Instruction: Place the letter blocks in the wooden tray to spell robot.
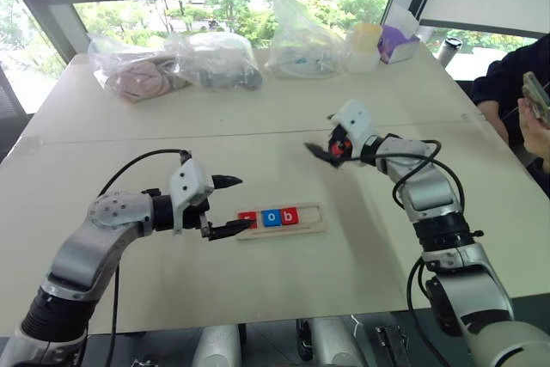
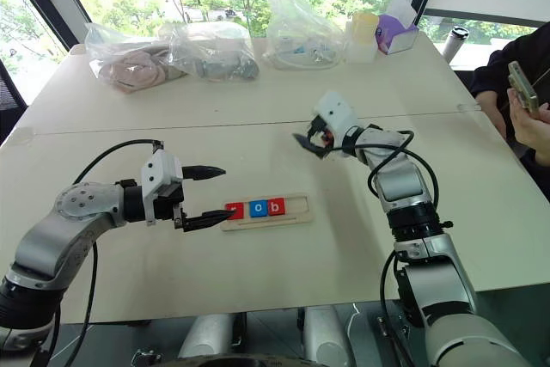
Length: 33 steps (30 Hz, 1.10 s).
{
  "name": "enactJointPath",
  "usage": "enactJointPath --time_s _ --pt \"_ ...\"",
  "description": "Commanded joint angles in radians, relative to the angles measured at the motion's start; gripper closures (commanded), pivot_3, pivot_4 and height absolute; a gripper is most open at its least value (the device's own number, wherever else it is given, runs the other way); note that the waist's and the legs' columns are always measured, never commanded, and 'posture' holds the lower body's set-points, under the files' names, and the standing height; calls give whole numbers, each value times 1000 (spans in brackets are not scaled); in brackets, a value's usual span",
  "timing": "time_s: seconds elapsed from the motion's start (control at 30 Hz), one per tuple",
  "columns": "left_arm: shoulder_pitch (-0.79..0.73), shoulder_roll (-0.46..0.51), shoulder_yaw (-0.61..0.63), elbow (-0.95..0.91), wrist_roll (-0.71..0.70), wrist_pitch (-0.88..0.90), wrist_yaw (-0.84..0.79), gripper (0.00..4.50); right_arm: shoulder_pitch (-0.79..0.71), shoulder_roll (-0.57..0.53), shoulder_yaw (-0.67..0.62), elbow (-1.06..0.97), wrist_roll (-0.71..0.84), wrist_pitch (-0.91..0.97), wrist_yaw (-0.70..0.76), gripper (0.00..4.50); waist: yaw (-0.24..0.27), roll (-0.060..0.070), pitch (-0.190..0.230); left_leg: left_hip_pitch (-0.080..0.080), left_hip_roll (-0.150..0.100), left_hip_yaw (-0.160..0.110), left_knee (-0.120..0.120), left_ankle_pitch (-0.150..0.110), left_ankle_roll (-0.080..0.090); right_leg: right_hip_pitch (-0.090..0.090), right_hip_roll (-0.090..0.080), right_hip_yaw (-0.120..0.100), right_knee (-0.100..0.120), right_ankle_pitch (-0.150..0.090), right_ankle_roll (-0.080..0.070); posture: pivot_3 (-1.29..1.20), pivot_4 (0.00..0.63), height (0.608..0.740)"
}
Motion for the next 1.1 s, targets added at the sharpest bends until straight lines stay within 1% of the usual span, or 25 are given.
enactJointPath --time_s 0.03,0.1,0.23,0.4,0.57,0.67,0.73,0.77,0.8,0.83,0.9,1.03,1.1 --pt "-5 -8 -3 -24 3 -17 8 0 -22 56 -51 28 -3 131 -144 46 -1 0 0 0 0 0 0 0 0 0 0 0 0 0 0 0 150 740" --pt "-6 -11 -4 -23 3 -17 11 0 -28 84 -73 43 4 201 -200 46 -4 0 0 0 0 0 -1 0 0 -1 0 0 0 0 0 0 150 740" --pt "-9 -13 -7 -21 4 -17 14 0 -28 129 -97 40 29 288 -260 46 -5 0 0 0 0 0 -1 0 0 -1 0 1 1 0 0 0 150 740" --pt "-11 -15 -7 -21 4 -17 17 0 -40 148 -116 77 30 312 -315 46 -5 0 0 0 0 0 -1 0 0 -1 1 2 1 0 0 0 150 740" --pt "-12 -18 -9 -23 5 -16 21 0 -62 165 -151 123 68 338 -332 46 -6 0 0 0 0 0 -1 0 0 -1 1 2 1 0 0 0 150 740" --pt "-7 -16 -11 -27 3 -17 19 0 -62 165 -152 114 73 345 -341 881 -6 0 0 0 0 0 -1 0 0 -1 1 2 0 0 0 0 150 740" --pt "4 -5 -11 -33 -2 -20 0 0 -59 162 -151 90 75 363 -345 1968 -6 0 0 0 0 0 -1 0 0 -1 1 2 0 0 0 0 150 740" --pt "8 -1 -11 -38 -4 -21 -6 0 -53 158 -149 61 78 384 -340 2439 -7 0 0 0 0 0 -1 0 0 -1 1 2 0 0 0 0 150 740" --pt "12 1 -10 -41 -6 -22 -12 0 -42 151 -146 19 83 413 -334 3019 -7 0 0 0 0 0 -1 0 0 -1 1 2 0 0 0 0 150 740" --pt "13 2 -9 -43 -8 -22 -15 0 -30 144 -143 -24 87 443 -329 3384 -7 1 0 0 0 1 -1 0 0 -1 1 2 0 0 0 0 150 740" --pt "14 2 -11 -42 -9 -26 -22 0 -6 128 -147 -135 98 527 -332 3370 -6 1 0 0 0 0 -1 0 0 -1 1 2 1 0 0 0 150 740" --pt "13 0 -21 -42 -9 -35 -42 0 65 86 -165 -420 133 723 -331 3370 -1 1 1 -1 0 0 -2 0 0 -2 1 2 0 -1 1 0 150 740" --pt "11 -2 -24 -37 -9 -40 -48 0 117 72 -198 -588 166 868 -329 3370 0 1 1 -1 0 0 -2 0 0 -2 1 2 0 -1 1 0 150 740"
